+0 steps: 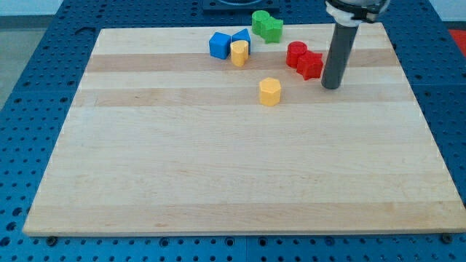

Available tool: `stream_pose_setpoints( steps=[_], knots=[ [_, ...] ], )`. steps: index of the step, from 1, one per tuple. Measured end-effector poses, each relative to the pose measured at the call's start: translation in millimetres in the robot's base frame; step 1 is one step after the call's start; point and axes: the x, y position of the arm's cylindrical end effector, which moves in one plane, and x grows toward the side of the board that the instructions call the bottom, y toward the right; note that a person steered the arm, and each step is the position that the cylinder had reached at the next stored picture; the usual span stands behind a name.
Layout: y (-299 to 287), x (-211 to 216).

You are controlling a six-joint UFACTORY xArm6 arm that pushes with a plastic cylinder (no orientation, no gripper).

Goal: Separate the green blocks away from each other

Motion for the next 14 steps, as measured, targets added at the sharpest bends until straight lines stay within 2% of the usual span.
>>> stream_pose_setpoints(
  steps=[2, 3, 5, 6, 7, 9, 12, 13, 14],
  knots=[
    [89.1, -108.4],
    [84.8, -173.1],
    [39.3, -161.4],
    [34.2, -153.8],
    [15.8, -173.2],
    [-68.6, -173.0],
    [-131.1, -167.5],
    [-140.8, -132.5],
    [-126.3, -118.9]
  ],
)
